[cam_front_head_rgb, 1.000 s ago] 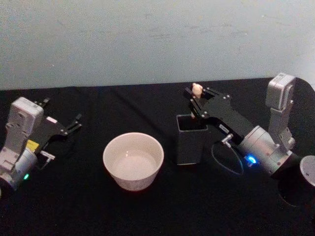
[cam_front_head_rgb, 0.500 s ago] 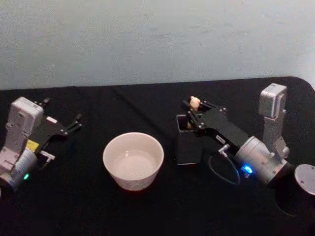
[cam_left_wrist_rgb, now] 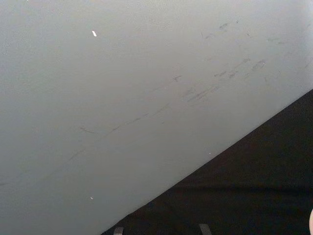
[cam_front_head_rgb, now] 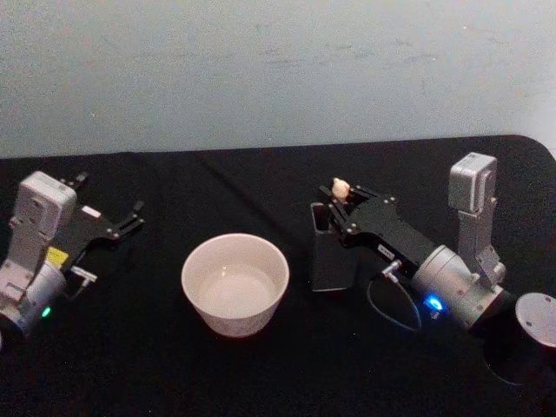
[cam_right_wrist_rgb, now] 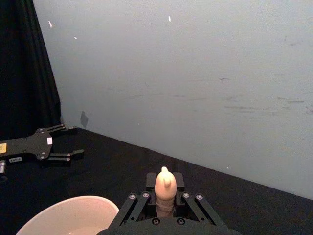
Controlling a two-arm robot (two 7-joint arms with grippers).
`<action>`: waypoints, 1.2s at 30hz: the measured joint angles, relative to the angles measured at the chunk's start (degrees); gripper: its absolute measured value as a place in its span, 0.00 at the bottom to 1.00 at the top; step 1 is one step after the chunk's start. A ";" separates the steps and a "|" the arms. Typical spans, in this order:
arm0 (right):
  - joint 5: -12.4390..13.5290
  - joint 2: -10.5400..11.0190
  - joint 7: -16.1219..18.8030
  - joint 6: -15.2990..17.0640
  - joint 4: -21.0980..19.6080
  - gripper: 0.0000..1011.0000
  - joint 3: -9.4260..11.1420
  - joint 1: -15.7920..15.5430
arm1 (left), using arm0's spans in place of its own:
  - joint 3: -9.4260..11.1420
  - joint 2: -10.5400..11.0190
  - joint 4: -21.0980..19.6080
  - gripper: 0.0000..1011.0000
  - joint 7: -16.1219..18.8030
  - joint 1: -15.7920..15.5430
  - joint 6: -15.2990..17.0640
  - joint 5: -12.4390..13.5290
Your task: Pick up the stirring spoon with one hand, stir inside the cup, then place it back in its original position.
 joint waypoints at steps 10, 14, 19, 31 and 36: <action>0.08 0.01 0.14 -0.05 0.00 0.25 0.01 0.03 | 0.00 0.00 0.00 0.99 0.00 0.00 0.00 0.00; 0.12 0.01 0.18 -0.07 -0.01 0.37 0.01 0.03 | 0.00 0.00 0.00 0.99 0.00 0.00 0.00 0.00; 0.16 0.01 0.21 -0.09 -0.03 0.56 0.01 0.03 | 0.00 0.00 0.00 0.99 0.00 0.00 0.00 0.00; 0.22 0.01 0.27 -0.14 -0.04 0.91 0.01 0.03 | 0.00 0.00 0.00 0.99 0.00 0.00 0.00 0.00; 0.32 -0.06 0.74 -1.04 -0.07 0.99 0.20 0.32 | 0.00 0.00 0.00 0.99 0.00 0.00 0.00 0.00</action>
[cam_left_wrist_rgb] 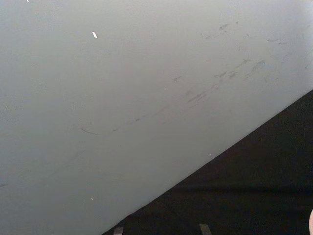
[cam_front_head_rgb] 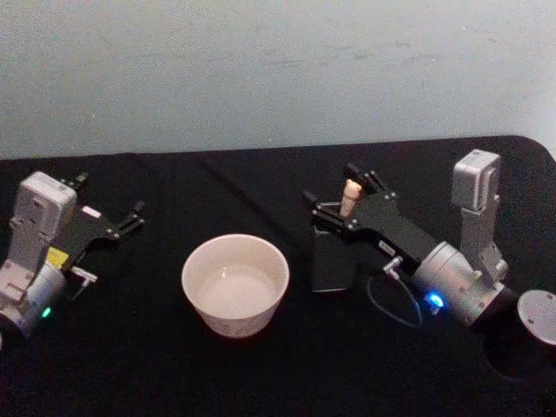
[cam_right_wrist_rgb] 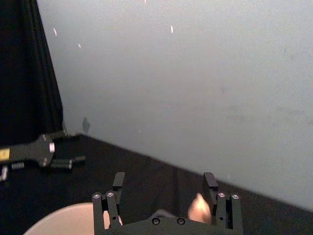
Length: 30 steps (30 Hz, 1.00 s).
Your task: Pick up the stirring spoon with one hand, stir inside the cup, then place it back in its original position.
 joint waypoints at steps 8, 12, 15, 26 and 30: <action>0.77 0.11 0.78 -3.79 -3.20 0.99 2.06 1.27 | 0.00 0.00 0.00 0.99 0.00 0.00 0.00 0.00; 0.78 0.15 -0.81 -5.37 -5.32 0.99 3.92 1.23 | 0.00 0.00 0.00 0.99 0.00 0.00 0.00 0.00; -0.69 -0.14 -4.21 -5.53 -6.53 0.99 5.77 0.70 | 0.00 0.00 0.00 0.99 0.00 -0.01 0.00 0.00; -8.47 -3.02 -18.11 0.16 -3.08 0.99 9.79 -0.88 | 0.00 0.00 0.00 0.99 0.00 0.00 0.00 0.00; -9.64 -3.79 -18.96 2.14 -0.36 0.99 9.75 -0.79 | 0.00 0.00 0.00 0.99 0.00 0.00 0.00 0.00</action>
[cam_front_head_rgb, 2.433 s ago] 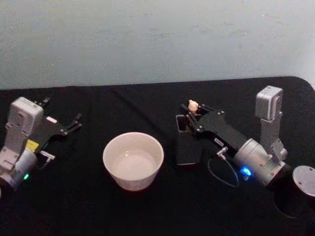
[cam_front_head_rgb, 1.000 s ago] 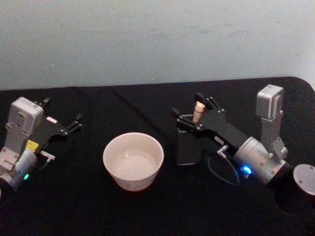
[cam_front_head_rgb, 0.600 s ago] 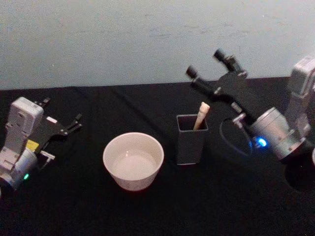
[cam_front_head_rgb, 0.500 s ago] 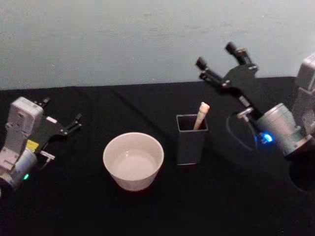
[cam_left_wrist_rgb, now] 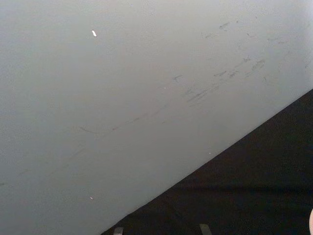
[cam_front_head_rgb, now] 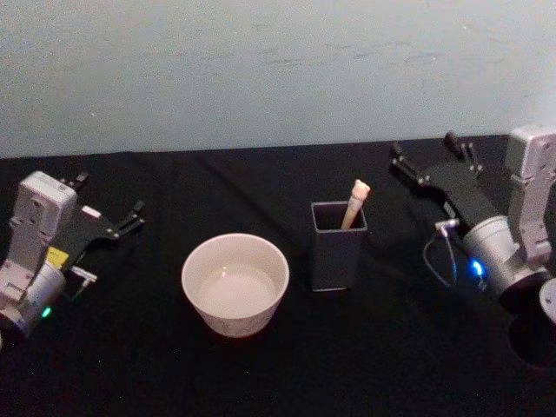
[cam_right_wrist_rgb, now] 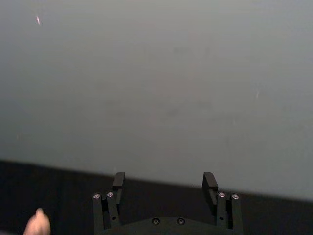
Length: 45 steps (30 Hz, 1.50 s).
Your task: Pick up the stirring spoon with one hand, stir inside the cup, then place it back in its original position.
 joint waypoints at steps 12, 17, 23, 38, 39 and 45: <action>-1.18 -1.12 1.74 2.94 4.39 0.99 -0.67 0.69 | 0.00 0.00 0.00 0.99 0.00 0.00 0.00 0.00; -1.17 -1.06 1.67 2.88 4.19 0.99 -0.66 0.68 | 0.00 0.00 0.00 0.99 0.00 0.00 0.00 0.00; -1.14 -1.03 1.53 2.78 4.02 0.99 -0.64 0.65 | 0.00 0.00 0.00 0.99 0.00 0.00 0.00 0.00; -1.07 -0.95 1.44 2.63 3.87 0.99 -0.64 0.59 | 0.00 0.00 0.00 0.99 0.00 0.00 0.00 0.00; -1.06 -0.95 1.43 2.63 3.87 0.99 -0.64 0.59 | 0.00 0.00 0.00 0.99 0.00 0.00 -0.01 0.00; -1.04 -0.95 1.41 2.59 3.84 0.99 -0.64 0.59 | 0.00 0.00 0.00 0.99 0.00 0.00 0.00 0.00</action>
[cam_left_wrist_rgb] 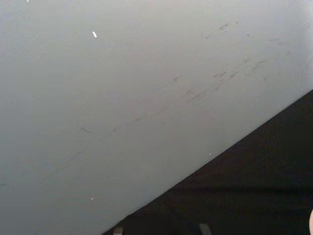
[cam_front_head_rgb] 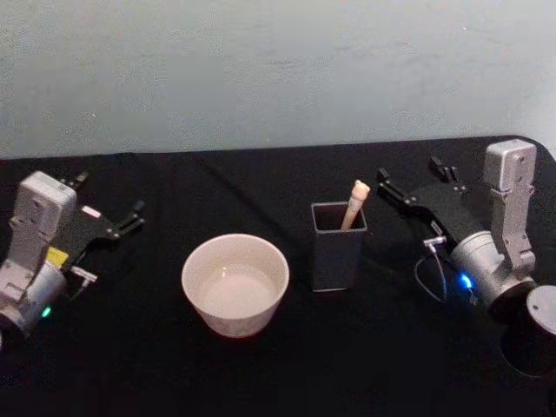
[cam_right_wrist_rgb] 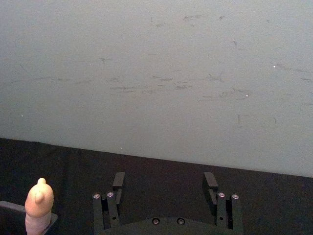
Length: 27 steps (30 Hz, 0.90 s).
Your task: Pick up the stirring spoon with one hand, stir inside the cup, then place it back in its original position.
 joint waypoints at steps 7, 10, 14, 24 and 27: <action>0.01 0.00 -0.04 -0.02 -0.03 0.99 0.00 0.00 | 0.00 0.00 0.00 0.99 0.00 0.00 0.00 0.00; 0.01 0.00 -0.04 -0.02 -0.03 0.99 0.00 0.00 | 0.00 0.00 0.00 0.99 0.00 0.00 0.00 0.00; 0.01 0.00 -0.04 -0.02 -0.03 0.99 0.00 0.00 | 0.00 0.00 0.00 0.99 0.00 0.00 0.00 0.00; 0.01 0.00 -0.04 -0.02 -0.03 0.99 0.00 0.00 | 0.00 0.00 0.00 0.99 0.00 0.00 0.00 0.00; 0.01 0.00 -0.04 -0.01 -0.02 0.99 0.00 0.00 | 0.00 0.00 0.00 0.99 0.00 0.00 0.00 0.00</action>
